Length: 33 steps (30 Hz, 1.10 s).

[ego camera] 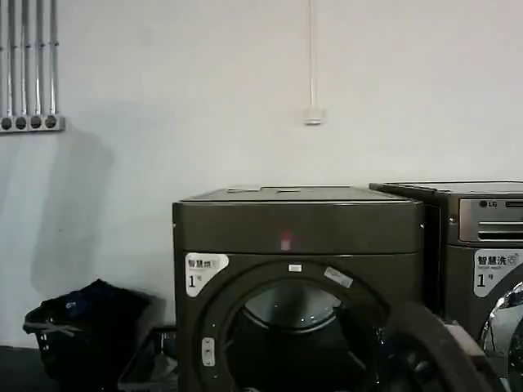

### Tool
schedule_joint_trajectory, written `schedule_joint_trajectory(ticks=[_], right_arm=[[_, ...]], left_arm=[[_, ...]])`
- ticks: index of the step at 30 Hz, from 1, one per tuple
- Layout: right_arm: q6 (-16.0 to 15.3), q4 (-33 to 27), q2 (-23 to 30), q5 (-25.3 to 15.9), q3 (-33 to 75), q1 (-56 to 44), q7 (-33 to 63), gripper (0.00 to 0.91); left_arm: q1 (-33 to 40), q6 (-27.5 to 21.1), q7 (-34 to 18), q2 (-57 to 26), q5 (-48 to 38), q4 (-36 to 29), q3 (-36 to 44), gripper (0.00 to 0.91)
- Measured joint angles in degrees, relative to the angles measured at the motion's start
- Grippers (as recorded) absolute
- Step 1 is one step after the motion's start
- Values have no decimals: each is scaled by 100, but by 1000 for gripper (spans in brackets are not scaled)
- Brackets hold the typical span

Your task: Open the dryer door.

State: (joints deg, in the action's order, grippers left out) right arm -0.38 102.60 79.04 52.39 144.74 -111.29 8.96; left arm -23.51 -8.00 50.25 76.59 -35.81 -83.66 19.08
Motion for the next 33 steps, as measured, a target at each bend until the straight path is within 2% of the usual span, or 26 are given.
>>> schedule_joint_trajectory(ticks=[10, 18, 25, 33], right_arm=[[-10, -81, 38, 73, 30, -81, 0, 907], [-28, -5, 62, 89, 5, -105, -15, 907], [-55, 149, 57, 70, -103, -33, -49, 907], [-141, 407, -47, 37, -259, 143, -69, 907]], left_arm=[[186, 20, -5, 740, 191, 465, 408, 907], [115, -14, -45, 792, 219, 407, 505, 907], [-5, -219, -298, 324, 76, -68, 326, 907], [-326, -450, -775, -652, 25, -948, -151, 907]])
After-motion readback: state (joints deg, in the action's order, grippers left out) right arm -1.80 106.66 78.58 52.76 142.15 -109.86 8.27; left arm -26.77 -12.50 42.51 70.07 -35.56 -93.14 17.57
